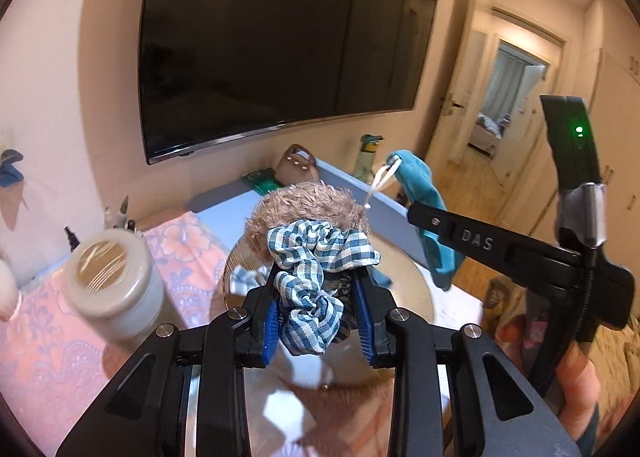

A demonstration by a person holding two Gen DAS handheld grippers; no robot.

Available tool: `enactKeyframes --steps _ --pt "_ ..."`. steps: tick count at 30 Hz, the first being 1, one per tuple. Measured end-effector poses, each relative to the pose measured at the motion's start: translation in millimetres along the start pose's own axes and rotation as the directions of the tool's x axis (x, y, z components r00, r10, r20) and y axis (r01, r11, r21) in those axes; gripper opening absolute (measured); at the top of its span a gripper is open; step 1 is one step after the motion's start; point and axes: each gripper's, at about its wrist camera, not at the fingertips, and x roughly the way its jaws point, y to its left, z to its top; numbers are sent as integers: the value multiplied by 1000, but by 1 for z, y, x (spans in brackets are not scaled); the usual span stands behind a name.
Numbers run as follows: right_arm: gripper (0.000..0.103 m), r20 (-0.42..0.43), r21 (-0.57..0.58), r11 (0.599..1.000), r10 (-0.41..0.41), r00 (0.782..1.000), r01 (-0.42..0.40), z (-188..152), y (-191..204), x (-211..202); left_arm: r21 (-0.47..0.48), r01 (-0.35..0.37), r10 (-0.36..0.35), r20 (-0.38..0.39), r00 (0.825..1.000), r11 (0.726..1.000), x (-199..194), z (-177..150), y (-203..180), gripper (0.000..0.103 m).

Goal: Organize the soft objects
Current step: 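Carry the scrunchie and teal pouch over to the woven basket, then open both tools to drop the scrunchie and pouch into the basket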

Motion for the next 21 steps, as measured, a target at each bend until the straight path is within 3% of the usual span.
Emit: enactKeyframes --steps 12,15,16,18,19,20,21 --pt "16 -166 -45 999 -15 986 8 18 -4 91 -25 -49 46 -97 994 998 87 -4 5 29" --pt "18 -188 -29 1000 6 982 -12 18 -7 101 -29 -57 54 -109 993 998 98 -6 8 36" --pt "21 -195 -21 999 19 981 -24 19 -8 104 -35 -59 54 -116 992 998 100 -6 9 41" --pt "35 -210 -4 999 52 976 -54 18 -11 108 -55 -66 58 -137 989 996 103 -9 14 41" --pt "50 -208 0 998 59 976 -60 18 -12 108 -62 -62 52 -146 988 996 103 -9 15 45" --pt "60 -200 2 998 58 978 -59 17 -12 106 -68 -54 43 -154 987 996 103 -10 16 50" --pt "60 -185 -1 998 55 981 -57 17 -12 103 -75 -50 38 -158 987 996 101 -10 17 68"
